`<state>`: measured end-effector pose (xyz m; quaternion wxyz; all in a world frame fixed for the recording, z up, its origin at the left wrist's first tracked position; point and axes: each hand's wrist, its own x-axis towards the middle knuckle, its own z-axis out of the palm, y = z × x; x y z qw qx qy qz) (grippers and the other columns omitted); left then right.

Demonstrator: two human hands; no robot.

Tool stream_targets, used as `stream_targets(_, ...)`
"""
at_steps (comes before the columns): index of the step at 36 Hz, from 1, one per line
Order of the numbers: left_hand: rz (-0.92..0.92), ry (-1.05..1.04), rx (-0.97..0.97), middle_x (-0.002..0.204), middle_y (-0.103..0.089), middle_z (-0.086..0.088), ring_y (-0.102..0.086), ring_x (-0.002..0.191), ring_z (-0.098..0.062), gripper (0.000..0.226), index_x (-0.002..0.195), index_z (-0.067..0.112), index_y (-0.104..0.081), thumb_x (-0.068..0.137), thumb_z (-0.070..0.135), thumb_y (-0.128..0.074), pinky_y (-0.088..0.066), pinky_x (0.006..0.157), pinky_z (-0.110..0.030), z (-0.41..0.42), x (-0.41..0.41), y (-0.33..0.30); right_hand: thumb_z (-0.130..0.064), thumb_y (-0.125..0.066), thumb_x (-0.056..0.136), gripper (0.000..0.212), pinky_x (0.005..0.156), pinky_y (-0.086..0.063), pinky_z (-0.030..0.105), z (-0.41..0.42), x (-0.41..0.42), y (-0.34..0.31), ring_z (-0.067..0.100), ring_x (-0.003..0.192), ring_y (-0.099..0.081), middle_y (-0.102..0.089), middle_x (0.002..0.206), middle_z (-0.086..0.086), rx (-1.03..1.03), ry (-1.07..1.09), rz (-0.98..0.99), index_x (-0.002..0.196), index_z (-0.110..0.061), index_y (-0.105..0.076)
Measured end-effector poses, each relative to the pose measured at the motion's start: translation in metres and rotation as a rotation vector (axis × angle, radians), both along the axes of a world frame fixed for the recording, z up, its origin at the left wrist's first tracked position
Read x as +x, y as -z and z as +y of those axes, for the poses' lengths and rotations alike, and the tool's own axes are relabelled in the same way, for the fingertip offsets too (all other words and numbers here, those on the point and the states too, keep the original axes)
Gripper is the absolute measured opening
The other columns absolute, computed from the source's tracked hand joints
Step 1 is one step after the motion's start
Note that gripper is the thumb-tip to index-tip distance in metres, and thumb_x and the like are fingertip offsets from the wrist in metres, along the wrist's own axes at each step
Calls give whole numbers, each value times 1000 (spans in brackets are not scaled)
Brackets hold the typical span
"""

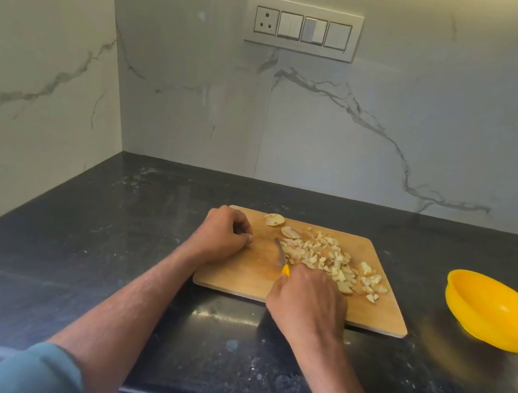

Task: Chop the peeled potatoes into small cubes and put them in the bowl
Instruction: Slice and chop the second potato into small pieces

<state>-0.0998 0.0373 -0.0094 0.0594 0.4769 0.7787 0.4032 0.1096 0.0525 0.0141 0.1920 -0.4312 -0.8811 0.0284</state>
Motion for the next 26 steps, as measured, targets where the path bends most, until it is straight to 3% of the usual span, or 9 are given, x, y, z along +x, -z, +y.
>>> stream_targets(7, 20, 52, -34, 90, -71, 6, -66, 94, -9, 5, 87, 22, -76, 91, 18, -76, -58, 88, -28, -1, 1, 1, -31, -47, 100, 23, 54, -31, 30, 7, 9, -4, 19, 69, -45, -45, 74, -3, -27, 76, -7, 103, -16, -64)
stream_targets(12, 52, 59, -33, 86, -71, 7, -65, 85, -9, 4, 85, 22, -77, 89, 20, -77, -59, 84, -33, 0, 0, 2, -32, -45, 100, 26, 60, -41, 32, 10, 12, -4, 22, 71, -47, -49, 77, 0, -2, 112, 17, 103, -15, -65)
stream_targets(18, 62, 75, -48, 88, -70, 7, -65, 84, -10, 5, 84, 24, -77, 88, 22, -77, -59, 81, -32, 1, -1, 3, -35, -48, 100, 28, 57, -36, 30, 21, 20, -10, 22, 68, -46, -49, 76, 0, 20, 156, 71, 101, -15, -66)
stream_targets(22, 82, 84, -53, 89, -70, 6, -63, 84, -8, 4, 85, 26, -77, 89, 25, -77, -56, 78, -29, 2, 2, 3, -38, -47, 100, 31, 56, -35, 30, 30, 16, -13, 22, 67, -46, -67, 84, 4, 91, 113, 118, 100, -15, -68)
stream_targets(26, 112, 63, -56, 89, -68, 6, -61, 84, -8, 4, 91, 26, -78, 90, 28, -75, -54, 76, -27, 3, 7, 2, -40, -46, 101, 33, 54, -34, 28, 40, 11, -7, 20, 65, -47, -67, 82, 2, 142, 70, 144, 102, -16, -69)
